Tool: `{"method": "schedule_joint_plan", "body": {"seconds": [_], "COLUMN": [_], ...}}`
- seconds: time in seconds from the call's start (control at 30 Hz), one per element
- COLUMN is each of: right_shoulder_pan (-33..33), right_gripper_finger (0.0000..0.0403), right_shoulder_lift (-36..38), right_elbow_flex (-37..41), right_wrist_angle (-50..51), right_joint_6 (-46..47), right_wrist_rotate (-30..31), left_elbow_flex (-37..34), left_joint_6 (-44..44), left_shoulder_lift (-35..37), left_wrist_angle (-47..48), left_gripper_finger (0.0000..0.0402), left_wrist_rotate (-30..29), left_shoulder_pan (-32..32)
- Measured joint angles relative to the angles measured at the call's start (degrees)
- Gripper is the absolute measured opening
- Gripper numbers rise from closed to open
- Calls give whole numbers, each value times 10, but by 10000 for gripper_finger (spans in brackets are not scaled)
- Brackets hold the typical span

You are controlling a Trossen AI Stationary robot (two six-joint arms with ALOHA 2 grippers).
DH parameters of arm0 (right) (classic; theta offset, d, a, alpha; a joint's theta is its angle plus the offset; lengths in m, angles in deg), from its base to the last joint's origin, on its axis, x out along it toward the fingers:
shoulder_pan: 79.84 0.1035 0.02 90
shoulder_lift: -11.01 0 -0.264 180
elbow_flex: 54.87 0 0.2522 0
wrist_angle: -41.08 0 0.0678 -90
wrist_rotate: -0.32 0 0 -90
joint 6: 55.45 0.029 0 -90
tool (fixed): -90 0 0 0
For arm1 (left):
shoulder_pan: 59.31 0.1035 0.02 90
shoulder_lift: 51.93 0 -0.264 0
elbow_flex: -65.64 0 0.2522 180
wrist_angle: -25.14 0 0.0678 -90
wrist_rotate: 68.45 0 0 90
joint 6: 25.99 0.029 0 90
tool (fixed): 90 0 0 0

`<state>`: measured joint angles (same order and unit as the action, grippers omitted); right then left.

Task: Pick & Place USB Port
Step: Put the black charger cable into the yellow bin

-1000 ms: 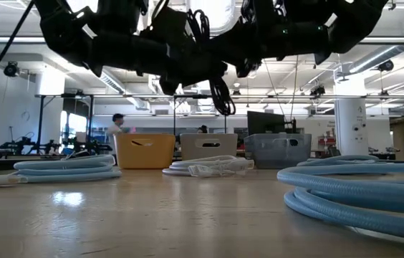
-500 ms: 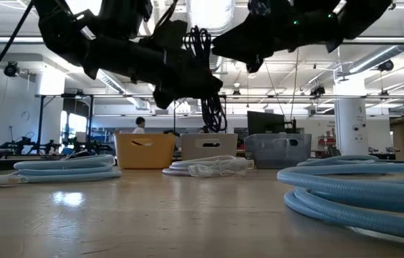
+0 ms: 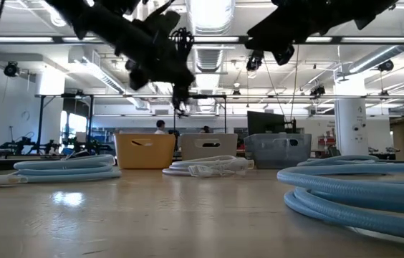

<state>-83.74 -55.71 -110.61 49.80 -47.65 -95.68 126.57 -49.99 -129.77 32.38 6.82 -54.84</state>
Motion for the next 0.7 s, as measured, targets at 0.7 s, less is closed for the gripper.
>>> {"method": "schedule_joint_plan", "body": {"seconds": [0.7], "right_shoulder_pan": [0], "right_gripper_finger": [127], "right_shoulder_lift": [-9], "right_elbow_flex": [2], "right_wrist_angle": [2], "right_joint_6": [-4], "right_wrist_rotate": [1], "left_elbow_flex": [107], "left_joint_6": [-11], "left_shoulder_lift": [-81], "left_wrist_angle": [301], "left_gripper_finger": [68], "left_wrist_rotate": [108], "left_shoulder_pan": [313]}}
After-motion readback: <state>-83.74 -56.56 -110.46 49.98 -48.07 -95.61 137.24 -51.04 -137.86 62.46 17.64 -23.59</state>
